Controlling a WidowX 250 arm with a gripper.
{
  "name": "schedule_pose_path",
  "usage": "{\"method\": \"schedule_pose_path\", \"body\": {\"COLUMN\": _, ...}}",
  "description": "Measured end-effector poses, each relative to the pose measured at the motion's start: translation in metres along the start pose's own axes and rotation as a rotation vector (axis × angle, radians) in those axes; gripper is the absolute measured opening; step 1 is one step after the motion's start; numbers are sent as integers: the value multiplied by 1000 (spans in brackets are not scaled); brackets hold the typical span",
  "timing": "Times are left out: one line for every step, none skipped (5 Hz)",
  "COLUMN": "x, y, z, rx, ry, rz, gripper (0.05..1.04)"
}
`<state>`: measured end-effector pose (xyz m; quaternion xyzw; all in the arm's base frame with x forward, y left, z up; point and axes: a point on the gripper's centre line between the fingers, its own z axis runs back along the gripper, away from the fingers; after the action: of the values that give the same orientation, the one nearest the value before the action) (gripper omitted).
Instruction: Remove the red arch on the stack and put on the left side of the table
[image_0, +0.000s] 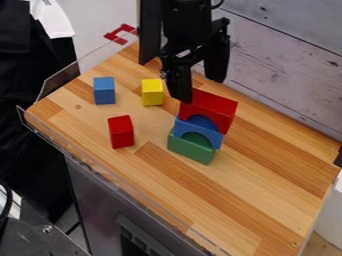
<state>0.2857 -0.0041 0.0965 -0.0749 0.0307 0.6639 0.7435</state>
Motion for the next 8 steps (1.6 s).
{"method": "schedule_pose_path", "body": {"x": 0, "y": 1, "z": -4, "rx": 16, "ry": -10, "rz": 23, "gripper": 999}}
{"method": "schedule_pose_path", "body": {"x": 0, "y": 2, "z": -11, "rx": 41, "ry": -12, "rz": 25, "gripper": 999}}
{"method": "schedule_pose_path", "body": {"x": 1, "y": 1, "z": -17, "rx": 60, "ry": -12, "rz": 31, "gripper": 969}}
{"method": "schedule_pose_path", "body": {"x": 1, "y": 0, "z": -18, "rx": 72, "ry": -14, "rz": 27, "gripper": 670}}
{"method": "schedule_pose_path", "body": {"x": 0, "y": 0, "z": -19, "rx": 74, "ry": -10, "rz": 21, "gripper": 574}}
{"method": "schedule_pose_path", "body": {"x": 1, "y": -2, "z": -18, "rx": 76, "ry": -10, "rz": 12, "gripper": 574}}
{"method": "schedule_pose_path", "body": {"x": 0, "y": -4, "z": -17, "rx": 67, "ry": -11, "rz": 10, "gripper": 574}}
{"method": "schedule_pose_path", "body": {"x": -13, "y": -24, "z": -2, "rx": -30, "ry": -26, "rz": -48, "gripper": 574}}
